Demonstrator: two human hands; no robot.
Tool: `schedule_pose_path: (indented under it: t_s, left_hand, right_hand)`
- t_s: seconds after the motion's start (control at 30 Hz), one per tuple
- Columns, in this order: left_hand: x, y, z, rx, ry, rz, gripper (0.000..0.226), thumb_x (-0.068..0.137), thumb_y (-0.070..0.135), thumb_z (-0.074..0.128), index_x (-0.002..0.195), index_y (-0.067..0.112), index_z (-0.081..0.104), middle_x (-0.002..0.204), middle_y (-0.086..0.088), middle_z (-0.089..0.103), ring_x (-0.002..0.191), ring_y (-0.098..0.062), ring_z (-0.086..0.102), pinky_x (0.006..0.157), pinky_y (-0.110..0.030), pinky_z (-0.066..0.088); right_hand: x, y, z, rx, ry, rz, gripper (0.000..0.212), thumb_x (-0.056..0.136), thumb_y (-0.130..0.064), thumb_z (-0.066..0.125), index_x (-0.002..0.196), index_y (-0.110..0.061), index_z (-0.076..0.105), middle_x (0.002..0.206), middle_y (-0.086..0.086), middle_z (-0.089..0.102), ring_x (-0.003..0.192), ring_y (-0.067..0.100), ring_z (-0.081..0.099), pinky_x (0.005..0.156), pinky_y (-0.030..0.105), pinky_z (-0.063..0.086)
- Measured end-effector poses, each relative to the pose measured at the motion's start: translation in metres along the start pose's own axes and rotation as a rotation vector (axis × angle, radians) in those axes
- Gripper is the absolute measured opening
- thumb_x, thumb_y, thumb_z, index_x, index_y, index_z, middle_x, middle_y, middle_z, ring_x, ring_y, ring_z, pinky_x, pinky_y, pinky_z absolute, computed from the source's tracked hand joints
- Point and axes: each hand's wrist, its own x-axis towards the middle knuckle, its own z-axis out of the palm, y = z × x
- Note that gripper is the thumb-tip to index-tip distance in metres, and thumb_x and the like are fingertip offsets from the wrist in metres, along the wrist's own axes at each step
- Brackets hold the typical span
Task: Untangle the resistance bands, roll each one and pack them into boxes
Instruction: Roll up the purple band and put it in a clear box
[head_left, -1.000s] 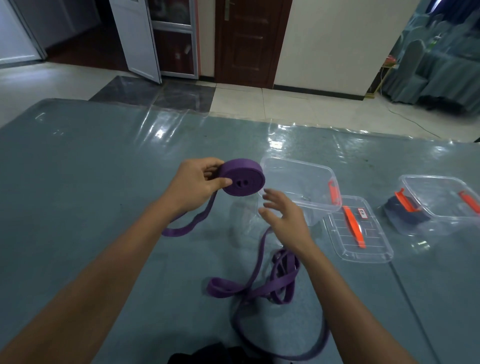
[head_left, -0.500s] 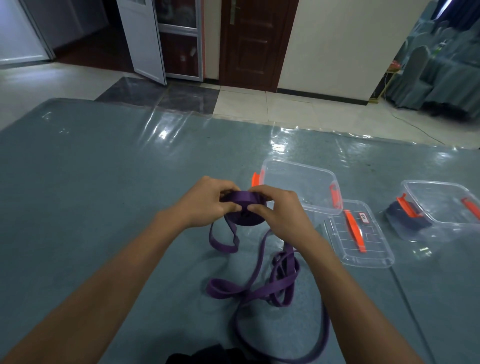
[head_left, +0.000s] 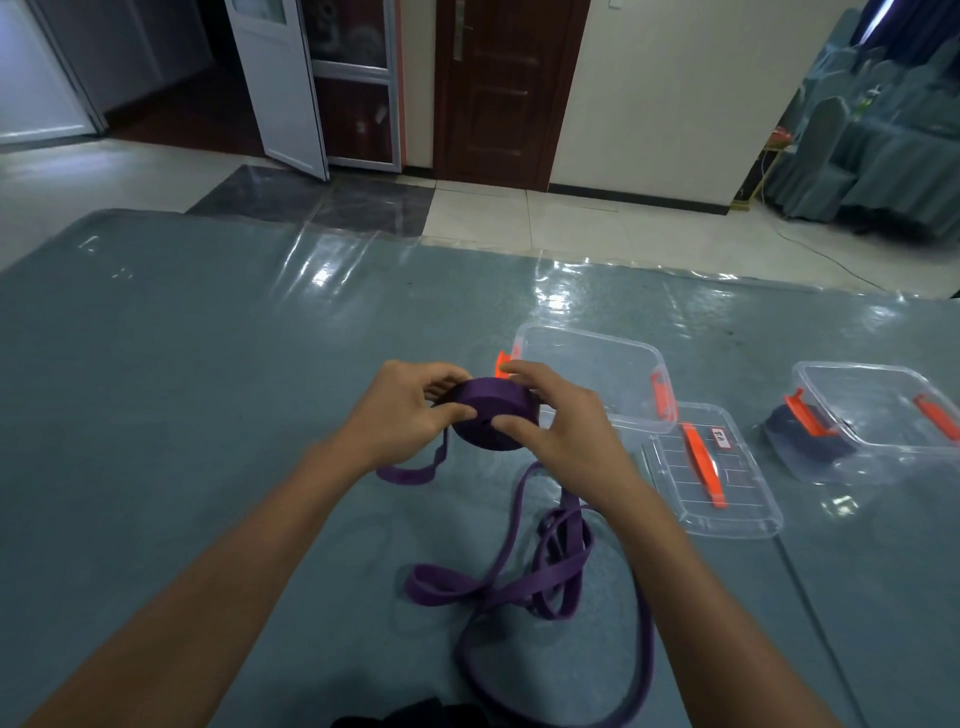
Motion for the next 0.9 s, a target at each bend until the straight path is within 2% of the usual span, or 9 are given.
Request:
schedule_pose_path:
  t_s: [0.07,0.17,0.23,0.33,0.47,0.53,0.7,0.8,0.9]
  left_hand:
    - [0.0,0.002,0.001,0.009,-0.023,0.025,0.026,0.077,0.009,0.085,0.101,0.015,0.076,0.09,0.007,0.077,0.085,-0.003,0.072,0.086,-0.023,0.056]
    - [0.0,0.009,0.003,-0.182,0.039,-0.057,0.031,0.074,0.007,0.087,0.099,0.02,0.075,0.09,0.005,0.077,0.086,-0.008,0.074,0.084,-0.022,0.057]
    - [0.001,0.01,0.004,-0.329,0.092,-0.123,0.034,0.072,0.005,0.087,0.098,0.022,0.075,0.089,0.004,0.078,0.087,-0.011,0.074,0.084,-0.021,0.057]
    - [-0.001,0.007,0.009,-0.446,0.11,-0.17,0.033,0.071,0.0,0.085,0.095,0.021,0.075,0.09,0.004,0.079,0.087,-0.013,0.075,0.085,-0.024,0.057]
    - [-0.004,0.005,0.011,-0.481,0.134,-0.207,0.034,0.07,-0.003,0.084,0.094,0.019,0.075,0.089,0.005,0.079,0.085,-0.011,0.074,0.084,-0.023,0.058]
    - [-0.004,0.003,0.008,-0.414,0.122,-0.191,0.033,0.07,0.001,0.086,0.094,0.021,0.075,0.089,0.004,0.079,0.086,-0.014,0.075,0.084,-0.025,0.058]
    - [-0.009,0.006,0.002,-0.28,0.057,-0.142,0.039,0.069,0.008,0.09,0.094,0.033,0.073,0.089,0.013,0.078,0.087,-0.008,0.074,0.084,-0.021,0.057]
    - [-0.011,0.009,0.005,-0.312,0.069,-0.147,0.039,0.07,0.009,0.089,0.095,0.034,0.073,0.09,0.013,0.078,0.088,-0.008,0.074,0.086,-0.022,0.057]
    - [-0.009,0.011,0.008,-0.417,0.112,-0.167,0.038,0.071,0.005,0.087,0.098,0.028,0.075,0.093,0.007,0.078,0.091,-0.012,0.075,0.088,-0.024,0.057]
  right_hand:
    - [0.004,-0.003,0.0,-0.092,-0.02,-0.066,0.04,0.083,-0.018,0.077,0.121,-0.025,0.065,0.105,-0.009,0.071,0.094,0.005,0.062,0.086,0.013,0.045]
    - [0.006,-0.006,-0.002,0.053,0.069,-0.026,0.035,0.081,-0.008,0.076,0.11,-0.027,0.07,0.097,-0.01,0.072,0.09,0.004,0.065,0.082,0.012,0.047]
    - [0.005,-0.004,-0.005,0.259,0.105,0.039,0.037,0.081,-0.003,0.076,0.106,-0.029,0.07,0.098,-0.007,0.074,0.093,0.01,0.069,0.085,0.024,0.055]
    - [0.003,-0.004,-0.008,0.571,0.135,0.171,0.037,0.084,0.003,0.073,0.111,-0.022,0.07,0.1,0.004,0.076,0.093,0.028,0.072,0.069,0.048,0.062]
    - [-0.002,-0.004,-0.005,0.72,0.145,0.262,0.037,0.085,0.006,0.07,0.119,-0.008,0.066,0.102,0.01,0.076,0.092,0.031,0.073,0.065,0.046,0.062]
    - [-0.004,-0.002,-0.003,0.718,0.127,0.27,0.037,0.084,0.004,0.072,0.118,-0.008,0.066,0.1,0.009,0.076,0.093,0.029,0.072,0.07,0.042,0.062]
    - [0.001,0.0,-0.009,0.315,0.026,0.094,0.028,0.083,-0.014,0.08,0.11,-0.015,0.073,0.1,-0.004,0.076,0.095,0.015,0.072,0.091,0.034,0.057]
    - [0.004,-0.002,-0.011,0.363,0.014,0.121,0.025,0.082,-0.01,0.079,0.106,-0.016,0.074,0.097,-0.001,0.077,0.093,0.016,0.073,0.088,0.037,0.058]
    - [0.003,-0.004,-0.011,0.514,0.073,0.19,0.025,0.084,-0.002,0.074,0.101,-0.021,0.073,0.092,0.0,0.078,0.087,0.017,0.074,0.077,0.041,0.061]
